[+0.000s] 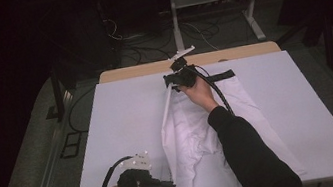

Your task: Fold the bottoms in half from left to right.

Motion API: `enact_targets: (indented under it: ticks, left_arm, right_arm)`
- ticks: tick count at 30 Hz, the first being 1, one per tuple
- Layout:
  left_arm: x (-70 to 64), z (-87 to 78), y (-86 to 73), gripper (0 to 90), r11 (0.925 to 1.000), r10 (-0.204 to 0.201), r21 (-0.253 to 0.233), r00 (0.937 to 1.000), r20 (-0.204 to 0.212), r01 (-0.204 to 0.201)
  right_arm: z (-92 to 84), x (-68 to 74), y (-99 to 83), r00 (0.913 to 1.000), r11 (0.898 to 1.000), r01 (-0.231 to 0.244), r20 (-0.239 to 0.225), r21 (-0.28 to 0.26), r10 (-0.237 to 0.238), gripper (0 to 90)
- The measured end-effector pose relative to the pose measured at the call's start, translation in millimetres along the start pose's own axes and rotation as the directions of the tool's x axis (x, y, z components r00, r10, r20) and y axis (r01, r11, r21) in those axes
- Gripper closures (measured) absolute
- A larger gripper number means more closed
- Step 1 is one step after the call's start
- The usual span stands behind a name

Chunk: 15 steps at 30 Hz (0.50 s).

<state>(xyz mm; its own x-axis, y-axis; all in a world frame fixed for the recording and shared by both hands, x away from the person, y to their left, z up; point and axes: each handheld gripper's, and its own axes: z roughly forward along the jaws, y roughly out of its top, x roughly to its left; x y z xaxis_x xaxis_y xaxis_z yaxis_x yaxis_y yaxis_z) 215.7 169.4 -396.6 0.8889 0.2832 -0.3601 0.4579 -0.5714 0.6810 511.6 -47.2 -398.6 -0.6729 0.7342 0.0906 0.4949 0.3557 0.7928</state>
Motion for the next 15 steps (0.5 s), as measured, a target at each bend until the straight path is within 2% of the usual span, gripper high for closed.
enact_targets:
  ticks: [4, 10, 14, 15]
  left_arm:
    - [-5.6, 7.5, 6.4, 87.2, 0.9997, 0.025, 0.004, 0.9993, 0.029, -0.025]
    - [-8.8, 16.6, 14.5, 87.2, 0.9986, 0.051, 0.013, 0.9974, 0.05, -0.052]
    - [-7.8, 26.2, 24.1, 87.2, 0.9978, 0.065, 0.011, 0.9951, 0.075, -0.066]
    - [-8.0, 32.8, 29.5, 87.2, 0.9964, 0.08, 0.024, 0.9931, 0.086, -0.082]
  right_arm:
    - [-6.7, -7.4, -1.0, 1.0, 1.0, 0.0, 0.007, 0.006, 0.0, 85.3]
    - [-15.3, -16.9, -0.8, 0.9999, 1.0, -0.007, 0.015, 0.003, 0.007, 85.3]
    - [-20.7, -27.0, -2.2, 0.9995, 1.0, -0.027, 0.014, -0.001, 0.027, 85.3]
    - [-21.2, -29.0, -2.8, 0.9993, 0.999, -0.035, 0.011, 0.0, 0.035, 85.3]
